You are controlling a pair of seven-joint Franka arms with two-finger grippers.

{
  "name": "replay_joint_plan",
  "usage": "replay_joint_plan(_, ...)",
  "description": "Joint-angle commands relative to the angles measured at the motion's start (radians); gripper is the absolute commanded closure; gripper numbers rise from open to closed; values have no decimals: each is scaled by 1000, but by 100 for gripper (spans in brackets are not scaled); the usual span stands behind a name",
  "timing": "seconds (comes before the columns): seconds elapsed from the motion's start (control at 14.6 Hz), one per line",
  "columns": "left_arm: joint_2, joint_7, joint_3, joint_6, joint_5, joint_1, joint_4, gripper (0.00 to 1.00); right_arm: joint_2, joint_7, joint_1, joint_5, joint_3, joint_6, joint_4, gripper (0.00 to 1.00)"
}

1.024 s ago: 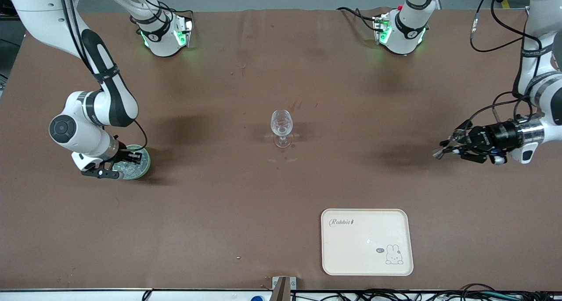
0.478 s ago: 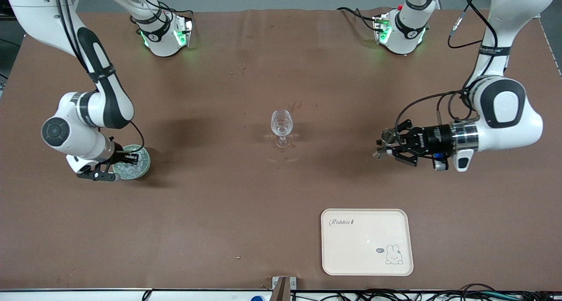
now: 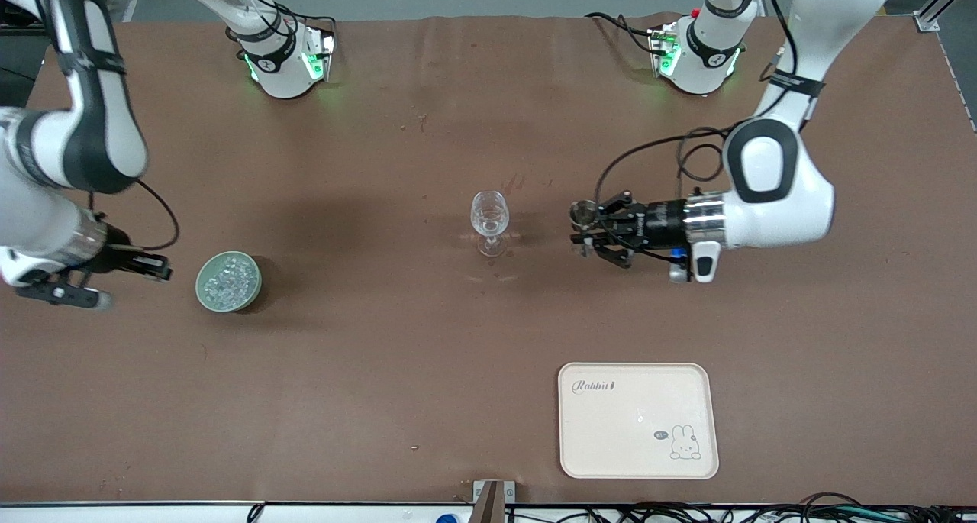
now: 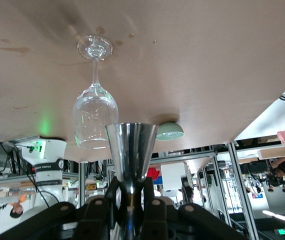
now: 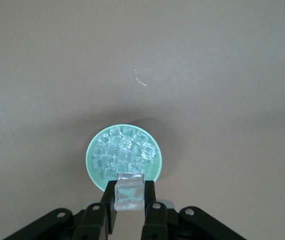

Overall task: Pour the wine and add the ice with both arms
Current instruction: 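Bring the silver jigger over the wine glass rim with the left gripper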

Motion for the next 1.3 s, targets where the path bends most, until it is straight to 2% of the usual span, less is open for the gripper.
replay_joint_plan(0.0,-7,-43,-78,95,37,4,-17,100,-90,8,-24,-9,7,-144,72,99)
replay_joint_plan(0.27,21,-114,-178,267,163,-5,-34,100,-156,12,-32,-9,13,-400,238,99)
replay_joint_plan(0.61,45,-213,-227,403,278,-28,-34,100,-176,10,-73,3,47,-649,404,99)
replay_joint_plan(0.75,55,-285,-252,440,373,-27,-31,100,-185,18,-44,3,45,-694,422,99)
replay_joint_plan(1.23,92,-523,-292,483,747,-36,-13,99,-202,13,-38,3,45,-656,384,99)
